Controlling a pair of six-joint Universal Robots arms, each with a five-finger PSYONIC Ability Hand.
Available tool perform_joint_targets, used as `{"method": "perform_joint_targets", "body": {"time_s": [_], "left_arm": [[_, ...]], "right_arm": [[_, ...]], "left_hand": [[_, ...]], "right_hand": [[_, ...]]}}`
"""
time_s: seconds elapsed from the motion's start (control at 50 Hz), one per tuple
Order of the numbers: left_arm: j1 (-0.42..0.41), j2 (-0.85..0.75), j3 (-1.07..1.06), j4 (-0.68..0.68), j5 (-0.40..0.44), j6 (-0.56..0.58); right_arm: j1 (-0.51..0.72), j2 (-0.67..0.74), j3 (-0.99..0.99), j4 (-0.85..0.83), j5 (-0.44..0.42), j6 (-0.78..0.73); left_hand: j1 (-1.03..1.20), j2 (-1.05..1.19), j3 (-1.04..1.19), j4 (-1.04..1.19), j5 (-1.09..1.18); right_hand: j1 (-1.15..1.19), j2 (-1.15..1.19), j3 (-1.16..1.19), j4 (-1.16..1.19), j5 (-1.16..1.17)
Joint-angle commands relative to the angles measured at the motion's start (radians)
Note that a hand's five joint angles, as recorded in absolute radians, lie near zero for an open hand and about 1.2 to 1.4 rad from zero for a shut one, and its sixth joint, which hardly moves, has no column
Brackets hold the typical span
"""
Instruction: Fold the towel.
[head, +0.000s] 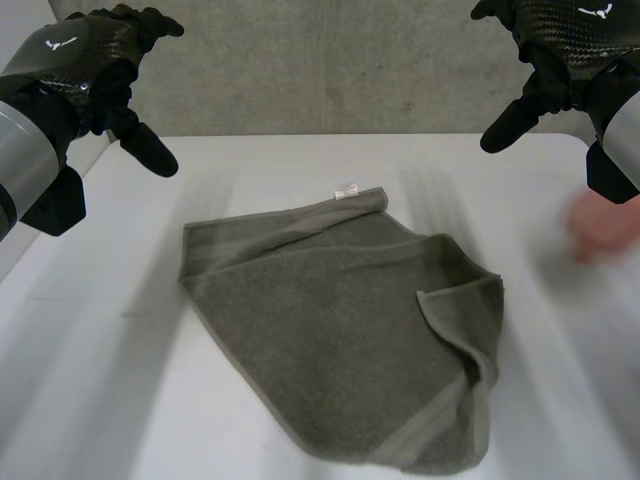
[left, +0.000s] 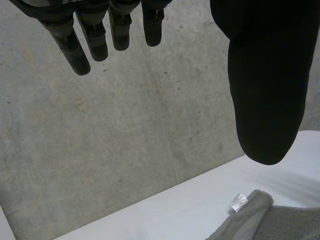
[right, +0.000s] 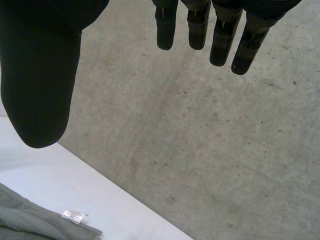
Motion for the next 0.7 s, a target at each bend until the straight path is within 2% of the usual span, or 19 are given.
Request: {"method": "perform_joint_targets", "body": {"time_s": [0.02, 0.24, 0.34, 0.46, 0.58, 0.7], "left_arm": [[-0.001, 0.000, -0.012, 0.018, 0.003, 0.001], [-0.006, -0.005, -0.038, 0.077, 0.005, 0.006], [-0.008, -0.026, -0.038, 0.102, 0.005, 0.007], [-0.008, -0.080, -0.039, 0.099, 0.005, 0.012], [-0.008, -0.139, -0.050, 0.102, 0.002, 0.015], [0.006, -0.182, -0.075, 0.123, 0.003, 0.013]], "right_arm": [[0.009, 0.008, 0.007, -0.004, -0.006, 0.000], [0.054, 0.061, 0.001, 0.010, -0.008, -0.046], [0.087, 0.132, 0.005, 0.103, -0.001, -0.168], [0.135, 0.204, 0.018, 0.209, 0.002, -0.221], [0.190, 0.216, 0.160, 0.234, -0.012, -0.219], [0.245, 0.219, 0.364, 0.099, -0.063, -0.216]], "left_hand": [[0.007, 0.011, 0.008, 0.009, -0.022], [0.007, 0.011, 0.008, 0.009, -0.022], [0.017, 0.021, 0.018, 0.019, -0.013], [0.017, 0.021, 0.018, 0.019, -0.013], [0.017, 0.021, 0.018, 0.019, -0.013], [0.011, 0.015, 0.012, 0.013, -0.018]], "right_hand": [[-0.021, -0.051, -0.036, -0.054, -0.042], [-0.021, -0.051, -0.036, -0.054, -0.042], [-0.021, -0.051, -0.036, -0.054, -0.042], [-0.021, -0.051, -0.036, -0.054, -0.042], [-0.021, -0.051, -0.036, -0.054, -0.042], [0.009, -0.020, -0.006, -0.023, -0.011]]}}
